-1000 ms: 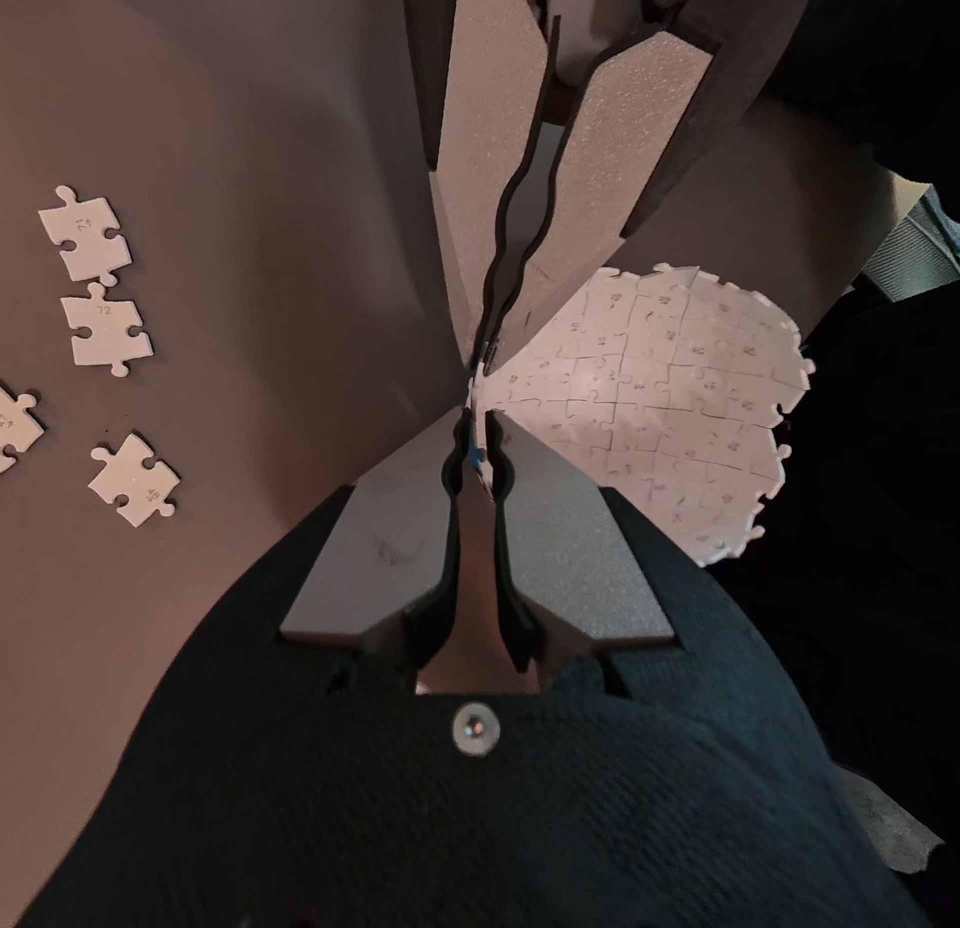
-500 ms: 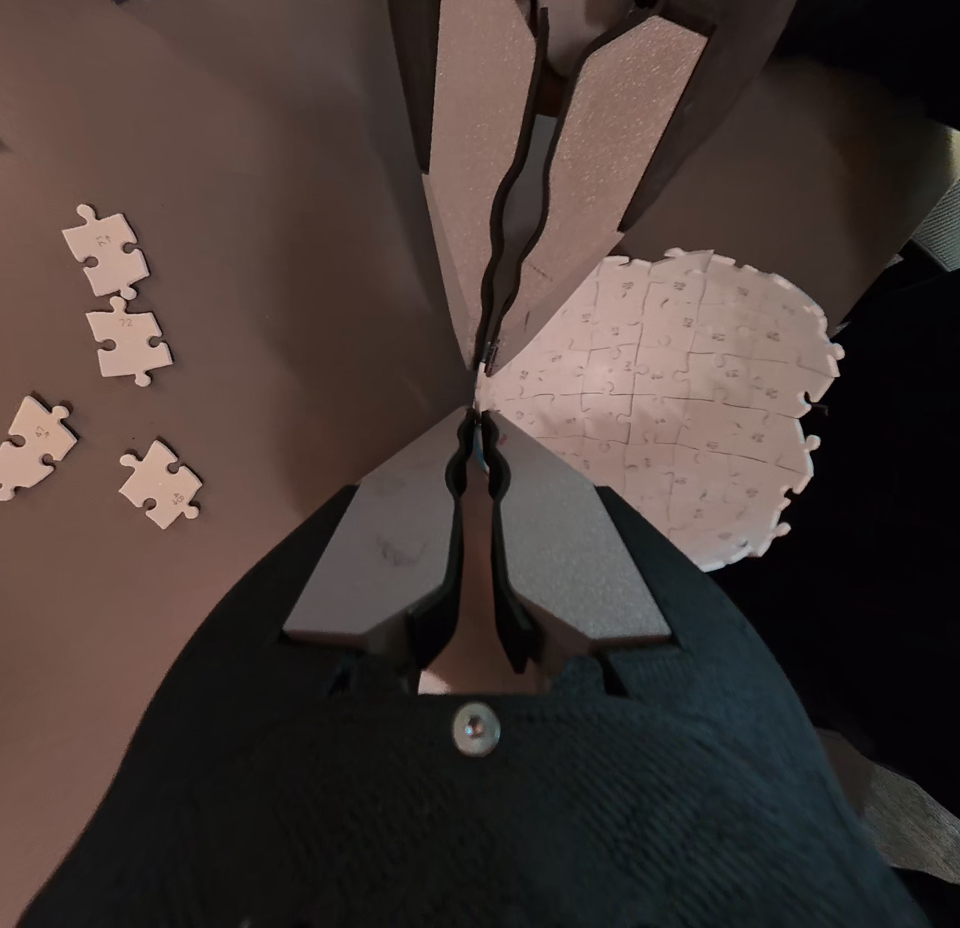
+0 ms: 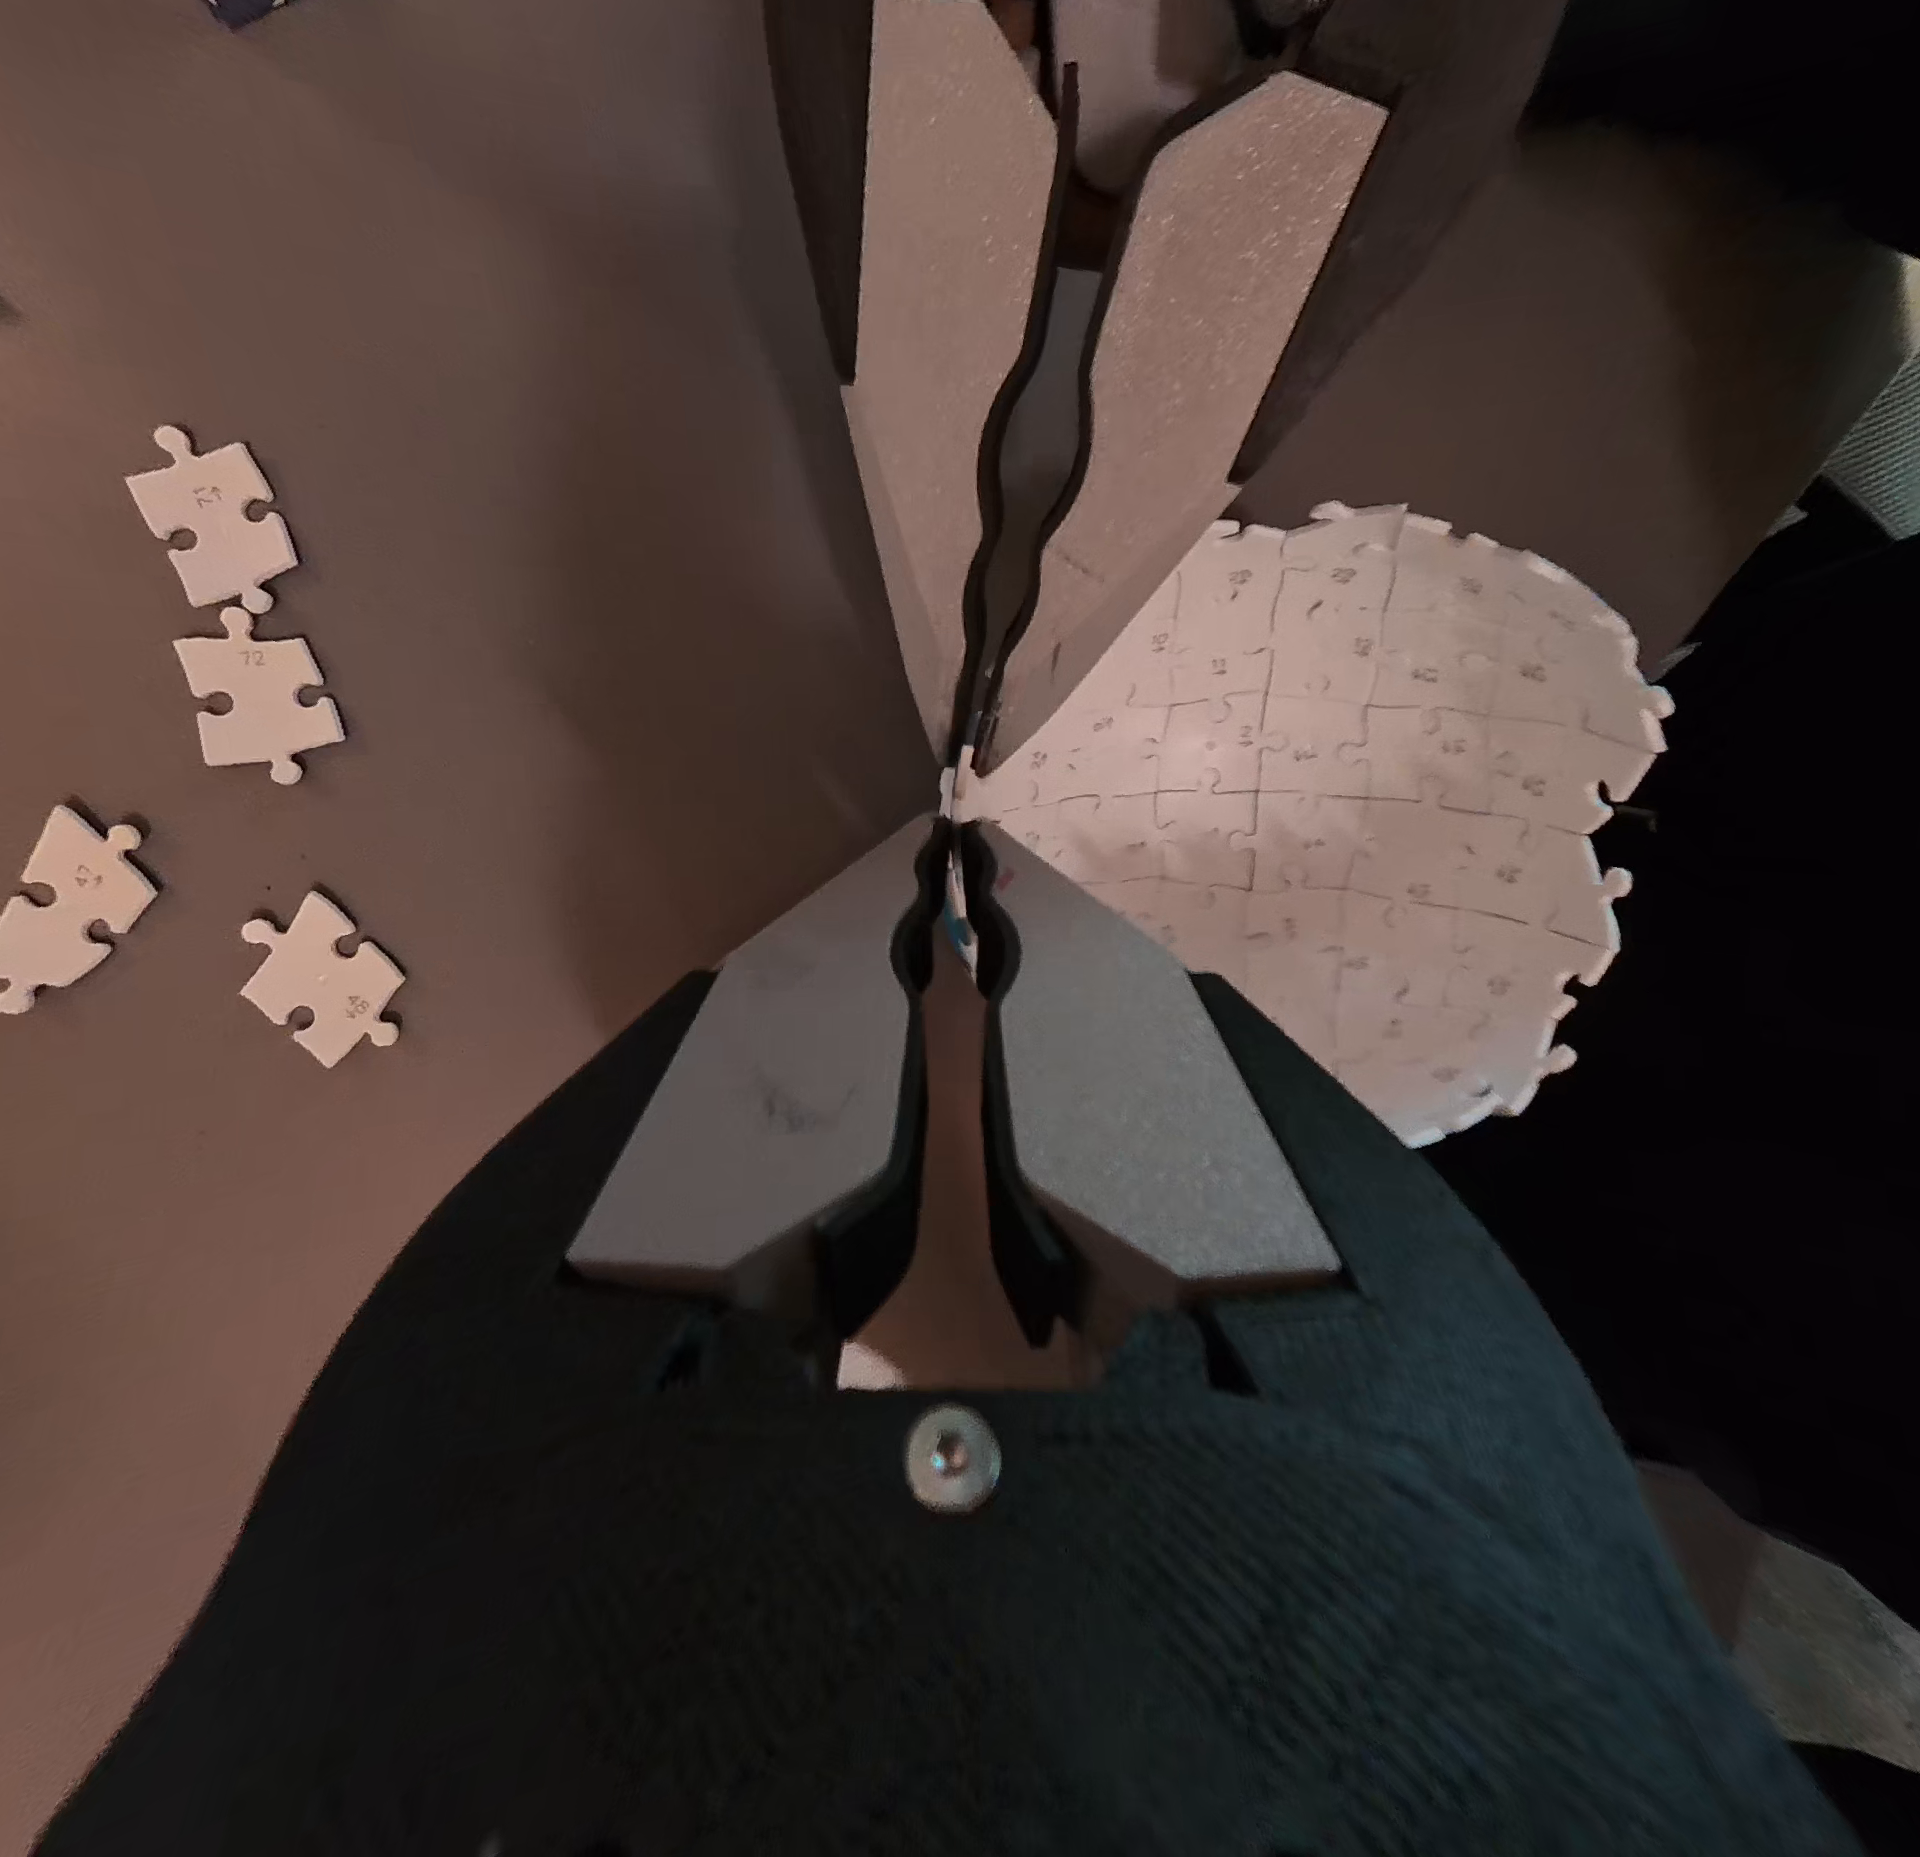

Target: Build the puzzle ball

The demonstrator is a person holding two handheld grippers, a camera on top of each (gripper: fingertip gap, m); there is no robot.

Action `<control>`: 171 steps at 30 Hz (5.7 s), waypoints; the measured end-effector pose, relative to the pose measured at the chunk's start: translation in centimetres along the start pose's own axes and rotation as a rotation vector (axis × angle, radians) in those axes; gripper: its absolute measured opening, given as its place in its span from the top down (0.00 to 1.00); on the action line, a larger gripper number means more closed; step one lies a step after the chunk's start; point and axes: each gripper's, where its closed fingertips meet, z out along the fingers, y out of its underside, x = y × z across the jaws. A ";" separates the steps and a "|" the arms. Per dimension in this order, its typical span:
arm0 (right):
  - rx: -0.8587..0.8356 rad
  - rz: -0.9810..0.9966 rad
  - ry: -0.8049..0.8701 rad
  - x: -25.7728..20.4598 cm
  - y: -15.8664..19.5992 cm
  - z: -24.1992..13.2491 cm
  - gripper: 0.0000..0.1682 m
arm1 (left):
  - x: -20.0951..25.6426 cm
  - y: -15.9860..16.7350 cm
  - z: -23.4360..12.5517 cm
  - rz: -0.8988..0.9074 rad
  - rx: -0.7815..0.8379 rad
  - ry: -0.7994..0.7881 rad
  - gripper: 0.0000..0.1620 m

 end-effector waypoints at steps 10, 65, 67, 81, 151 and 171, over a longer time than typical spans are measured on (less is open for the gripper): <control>-0.059 -0.018 -0.028 0.4 0.6 0.3 0.95 | -0.1 0.0 0.1 0.041 -0.042 -0.045 1.00; -0.104 -0.150 -0.025 0.9 -0.4 1.0 1.00 | -0.7 0.5 -1.3 -0.021 -0.067 -0.107 0.98; -0.105 -0.147 -0.022 1.0 -0.4 1.0 1.00 | -0.8 0.4 -1.6 -0.028 -0.054 -0.104 0.99; -0.104 -0.149 -0.016 1.2 -0.5 0.9 1.00 | -1.2 0.8 -0.8 -0.042 -0.101 -0.113 0.98; -0.280 -0.052 -0.200 1.8 0.9 1.4 0.97 | -1.9 0.8 -0.2 -0.022 -0.156 -0.182 0.99; -0.388 0.017 -0.244 1.7 0.5 1.2 0.93 | -2.0 0.9 -0.4 -0.044 -0.132 -0.195 0.99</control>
